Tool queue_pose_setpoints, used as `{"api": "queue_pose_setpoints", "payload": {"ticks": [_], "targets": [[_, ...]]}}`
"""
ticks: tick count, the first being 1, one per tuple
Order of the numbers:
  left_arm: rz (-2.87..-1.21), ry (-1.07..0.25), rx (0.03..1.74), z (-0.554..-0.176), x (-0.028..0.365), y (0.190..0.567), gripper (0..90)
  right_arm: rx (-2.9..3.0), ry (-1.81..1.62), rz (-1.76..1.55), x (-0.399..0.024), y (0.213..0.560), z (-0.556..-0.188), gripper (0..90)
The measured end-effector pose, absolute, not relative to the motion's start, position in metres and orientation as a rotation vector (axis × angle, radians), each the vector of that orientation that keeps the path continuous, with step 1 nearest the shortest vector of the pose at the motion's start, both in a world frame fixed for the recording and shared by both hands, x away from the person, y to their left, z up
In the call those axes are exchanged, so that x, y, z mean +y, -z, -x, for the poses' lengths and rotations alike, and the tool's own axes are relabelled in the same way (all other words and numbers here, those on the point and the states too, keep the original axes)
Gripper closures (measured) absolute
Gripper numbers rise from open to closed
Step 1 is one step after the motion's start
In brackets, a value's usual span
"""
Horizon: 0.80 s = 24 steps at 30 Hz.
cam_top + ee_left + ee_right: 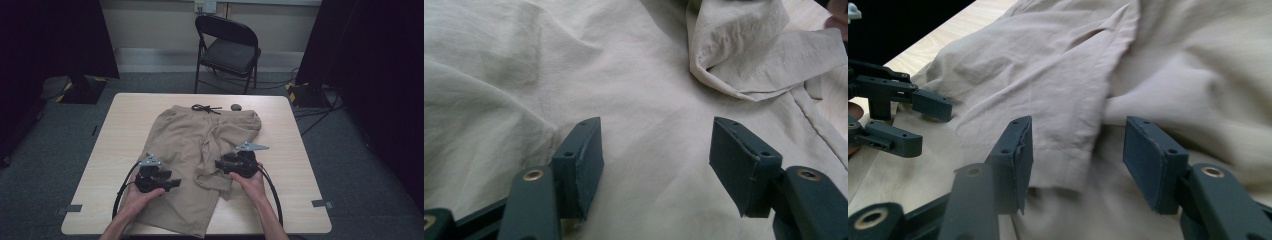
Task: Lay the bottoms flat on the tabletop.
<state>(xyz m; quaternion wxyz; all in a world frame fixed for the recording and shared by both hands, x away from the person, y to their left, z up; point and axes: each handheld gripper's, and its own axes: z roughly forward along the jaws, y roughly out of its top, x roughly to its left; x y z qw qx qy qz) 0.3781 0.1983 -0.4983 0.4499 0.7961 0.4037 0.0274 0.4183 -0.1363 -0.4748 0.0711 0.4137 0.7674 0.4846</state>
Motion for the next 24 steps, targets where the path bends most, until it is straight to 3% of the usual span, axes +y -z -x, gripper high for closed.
{"api": "queue_pose_setpoints", "payload": {"ticks": [7,10,13,24], "targets": [[-1.973,-0.069,0.995,-0.378,0.199,0.498,37.8,2.38,-1.39,-1.255,-0.116,0.492,-0.425,46.6],[-1.973,-0.068,0.996,-0.378,0.199,0.498,37.8,2.383,-1.399,-1.229,-0.112,0.495,-0.421,70.7],[-1.972,-0.069,0.997,-0.378,0.199,0.498,37.8,2.339,-1.46,-1.197,-0.114,0.487,-0.417,85.4],[-1.974,-0.052,0.95,-0.374,0.186,0.489,39.8,2.16,-1.474,-1.256,-0.157,0.456,-0.433,88.1]]}}
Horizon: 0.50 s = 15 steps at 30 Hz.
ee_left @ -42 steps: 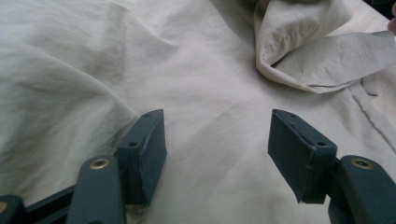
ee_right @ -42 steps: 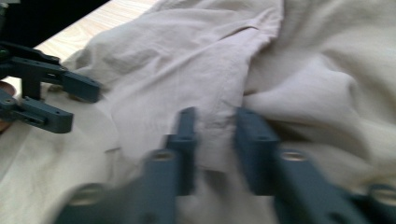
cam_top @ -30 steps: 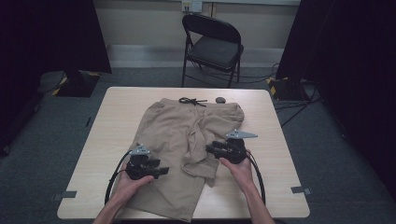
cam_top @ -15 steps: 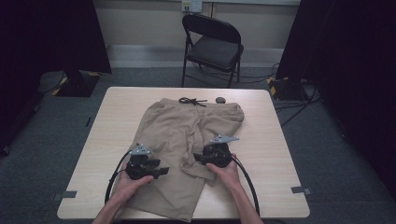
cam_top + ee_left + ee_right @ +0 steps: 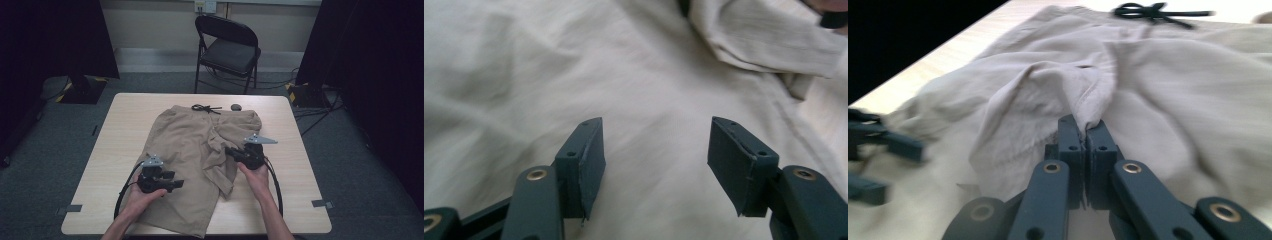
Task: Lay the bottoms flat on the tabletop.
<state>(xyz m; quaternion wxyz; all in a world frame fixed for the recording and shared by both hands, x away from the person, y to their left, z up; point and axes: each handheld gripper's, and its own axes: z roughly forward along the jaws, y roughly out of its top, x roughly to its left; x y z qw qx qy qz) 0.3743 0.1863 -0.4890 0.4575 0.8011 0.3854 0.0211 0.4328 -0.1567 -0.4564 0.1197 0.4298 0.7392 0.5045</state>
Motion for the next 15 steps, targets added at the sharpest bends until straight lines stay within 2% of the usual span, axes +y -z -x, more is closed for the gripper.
{"api": "queue_pose_setpoints", "payload": {"ticks": [6,12,15], "targets": [[-1.937,0.001,0.911,-0.379,0.168,0.475,39.6,2.144,-1.419,-1.323,-0.165,0.466,-0.443,88.2],[-1.908,0.049,0.852,-0.377,0.139,0.469,38.0,2.181,-1.412,-1.331,-0.147,0.478,-0.447,88.1],[-1.93,0.075,0.782,-0.372,0.122,0.468,40.7,2.192,-1.415,-1.318,-0.142,0.478,-0.447,88.1]]}}
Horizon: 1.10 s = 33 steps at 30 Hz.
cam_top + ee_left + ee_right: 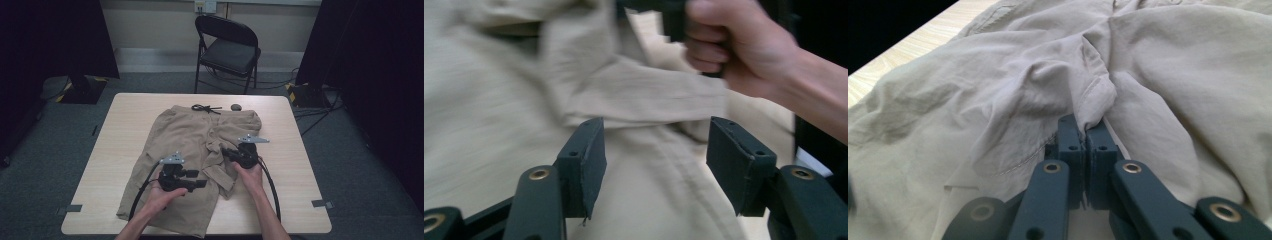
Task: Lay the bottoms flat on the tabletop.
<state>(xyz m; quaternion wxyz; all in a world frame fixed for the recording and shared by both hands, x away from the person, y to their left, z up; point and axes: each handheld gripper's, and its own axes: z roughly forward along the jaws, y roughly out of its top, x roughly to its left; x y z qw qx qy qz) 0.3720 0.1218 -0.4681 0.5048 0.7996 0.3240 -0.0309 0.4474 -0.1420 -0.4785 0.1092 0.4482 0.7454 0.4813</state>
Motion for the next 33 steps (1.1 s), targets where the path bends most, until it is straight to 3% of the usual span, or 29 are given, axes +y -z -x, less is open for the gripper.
{"api": "queue_pose_setpoints", "payload": {"ticks": [4,5,9,14,20,24,26,27,33], "targets": [[-1.929,0.086,0.786,-0.372,0.113,0.474,41.0,2.217,-1.423,-1.292,-0.14,0.476,-0.445,83.9],[-1.927,0.088,0.798,-0.373,0.113,0.475,41.0,2.228,-1.408,-1.28,-0.139,0.475,-0.443,73.9],[-1.943,0.058,0.812,-0.375,0.125,0.472,41.1,2.249,-1.385,-1.239,-0.143,0.463,-0.43,55.6],[-1.927,0.034,0.852,-0.377,0.147,0.472,41.1,2.3,-1.452,-1.127,-0.143,0.445,-0.4,53.6],[-1.884,0.02,0.909,-0.375,0.166,0.478,41.0,2.397,-1.328,-1.127,-0.134,0.469,-0.388,52.2],[-1.888,0.022,0.916,-0.376,0.169,0.48,40.8,2.438,-1.3,-1.153,-0.134,0.481,-0.387,60.9],[-1.875,0.036,0.913,-0.377,0.167,0.48,40.8,2.449,-1.335,-1.115,-0.13,0.481,-0.387,85.1],[-1.88,0.04,0.908,-0.376,0.166,0.48,40.8,2.44,-1.379,-1.112,-0.129,0.478,-0.387,88.7],[-1.872,0.061,0.876,-0.373,0.16,0.478,40.1,2.379,-1.527,-1.114,-0.111,0.461,-0.397,89.7]]}}
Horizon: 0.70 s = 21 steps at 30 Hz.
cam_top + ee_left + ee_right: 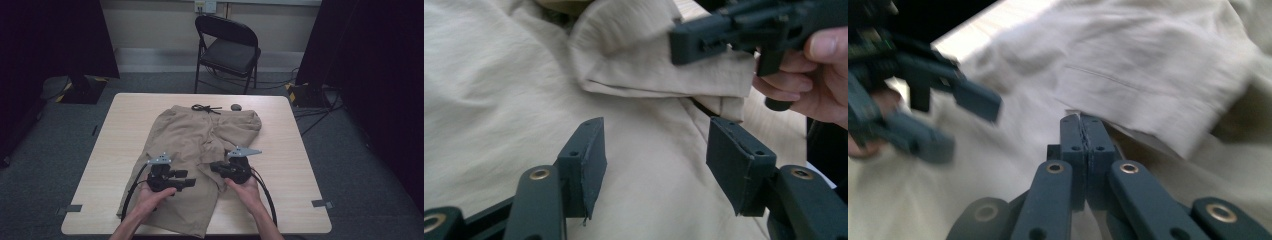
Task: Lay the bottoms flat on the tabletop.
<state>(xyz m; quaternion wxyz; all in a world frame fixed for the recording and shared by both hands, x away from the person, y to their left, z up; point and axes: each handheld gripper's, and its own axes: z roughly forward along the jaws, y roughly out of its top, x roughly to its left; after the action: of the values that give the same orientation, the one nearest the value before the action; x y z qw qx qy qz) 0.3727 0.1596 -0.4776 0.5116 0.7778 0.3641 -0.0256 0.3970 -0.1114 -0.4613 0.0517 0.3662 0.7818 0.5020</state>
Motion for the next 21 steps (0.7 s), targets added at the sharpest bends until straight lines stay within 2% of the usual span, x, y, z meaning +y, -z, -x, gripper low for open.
{"api": "queue_pose_setpoints", "payload": {"ticks": [3,6,11,21], "targets": [[-1.883,0.062,0.875,-0.372,0.158,0.479,39.0,2.372,-1.571,-1.112,-0.095,0.455,-0.403,87.7],[-1.897,0.062,0.874,-0.373,0.162,0.479,38.9,2.403,-1.562,-1.126,-0.077,0.459,-0.414,77.3],[-1.889,0.067,0.881,-0.373,0.167,0.48,38.5,2.423,-1.551,-1.143,-0.064,0.466,-0.423,66.0],[-1.887,0.099,0.839,-0.367,0.151,0.479,39.3,2.344,-1.553,-1.131,-0.098,0.448,-0.409,62.4]]}}
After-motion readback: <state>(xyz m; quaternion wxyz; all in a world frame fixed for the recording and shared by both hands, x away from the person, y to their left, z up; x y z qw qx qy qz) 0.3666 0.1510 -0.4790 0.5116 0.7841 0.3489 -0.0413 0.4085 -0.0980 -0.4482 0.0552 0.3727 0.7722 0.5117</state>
